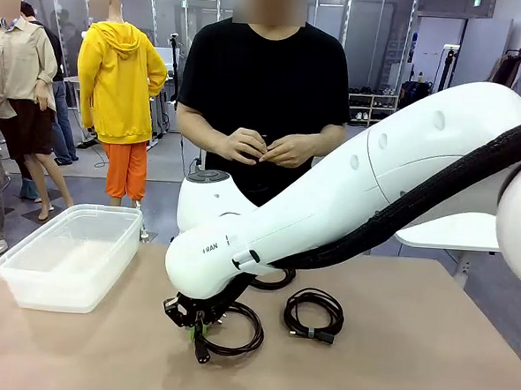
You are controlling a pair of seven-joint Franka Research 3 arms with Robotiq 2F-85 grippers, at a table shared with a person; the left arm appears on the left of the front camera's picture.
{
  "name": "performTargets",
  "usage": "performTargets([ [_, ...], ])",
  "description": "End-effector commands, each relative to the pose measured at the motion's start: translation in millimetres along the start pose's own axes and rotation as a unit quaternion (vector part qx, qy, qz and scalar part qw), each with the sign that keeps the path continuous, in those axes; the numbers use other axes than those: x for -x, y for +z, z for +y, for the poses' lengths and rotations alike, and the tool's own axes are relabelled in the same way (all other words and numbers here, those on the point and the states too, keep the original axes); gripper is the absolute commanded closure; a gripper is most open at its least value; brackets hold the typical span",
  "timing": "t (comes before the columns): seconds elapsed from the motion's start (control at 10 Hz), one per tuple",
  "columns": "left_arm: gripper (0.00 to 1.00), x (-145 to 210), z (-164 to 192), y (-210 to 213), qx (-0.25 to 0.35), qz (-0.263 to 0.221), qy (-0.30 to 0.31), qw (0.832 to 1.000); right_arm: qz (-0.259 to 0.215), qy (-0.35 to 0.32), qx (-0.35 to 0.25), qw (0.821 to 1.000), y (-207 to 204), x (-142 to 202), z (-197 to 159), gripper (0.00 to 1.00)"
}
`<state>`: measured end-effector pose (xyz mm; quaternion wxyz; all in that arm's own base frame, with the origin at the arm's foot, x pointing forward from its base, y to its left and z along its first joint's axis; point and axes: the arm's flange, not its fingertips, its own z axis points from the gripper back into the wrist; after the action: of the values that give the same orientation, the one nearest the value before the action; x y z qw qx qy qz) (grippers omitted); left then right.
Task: Organize and store the cables.
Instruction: Place the Power Cable into the Organizing box.
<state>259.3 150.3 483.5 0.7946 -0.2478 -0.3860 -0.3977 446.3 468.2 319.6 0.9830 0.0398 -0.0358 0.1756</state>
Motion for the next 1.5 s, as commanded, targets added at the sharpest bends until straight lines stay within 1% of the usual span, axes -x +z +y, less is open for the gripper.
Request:
performTargets([
  [0.0,0.0,-0.8,2.5,1.6,0.007,-0.01,-0.007,1.0,-0.019,-0.026,-0.005,0.999,5.7,-1.3,2.5,0.44],
  [0.1,0.0,-0.8,2.5,1.6,0.007,-0.01,-0.007,1.0,-0.026,-0.032,-0.014,0.999,9.7,0.0,0.2,0.23],
  [0.2,0.0,-0.8,2.5,1.6,0.007,-0.01,-0.007,1.0,-0.026,-0.035,-0.015,0.999,13.0,2.1,-2.6,0.05],
  [0.3,0.0,-0.8,2.5,1.6,0.007,-0.01,-0.007,1.0,-0.029,-0.034,-0.021,0.999,19.3,5.6,-6.7,0.0],
  [0.5,0.0,-0.8,2.5,1.6,0.007,-0.01,-0.007,1.0,-0.04,-0.032,-0.035,0.998,37.5,12.8,-20.0,0.0],
  [0.6,0.0,-0.8,2.5,1.6,0.007,-0.01,-0.007,1.0,-0.05,-0.019,-0.046,0.998,51.5,19.0,-31.8,0.03],
  [0.7,0.0,-0.8,2.5,1.6,0.007,-0.01,-0.007,1.0,-0.054,-0.002,-0.06,0.997,70.7,28.7,-50.5,0.0],
  [0.8,0.0,-0.8,2.5,1.6,0.007,-0.01,-0.007,1.0,-0.062,0.017,-0.06,0.996,86.8,38.5,-69.1,0.0],
  [1.0,0.0,-0.8,2.5,1.6,0.007,-0.01,-0.007,1.0,-0.083,0.066,-0.075,0.992,112.8,61.3,-113.1,0.0],
  [1.2,0.0,-0.8,2.5,1.6,0.007,-0.01,-0.007,1.0,-0.108,0.089,-0.075,0.987,137.2,92.7,-169.5,0.0],
  [1.4,0.0,-0.8,2.5,1.6,0.007,-0.01,-0.007,1.0,-0.15,0.107,-0.071,0.98,156.4,124.1,-220.6,0.0],
])
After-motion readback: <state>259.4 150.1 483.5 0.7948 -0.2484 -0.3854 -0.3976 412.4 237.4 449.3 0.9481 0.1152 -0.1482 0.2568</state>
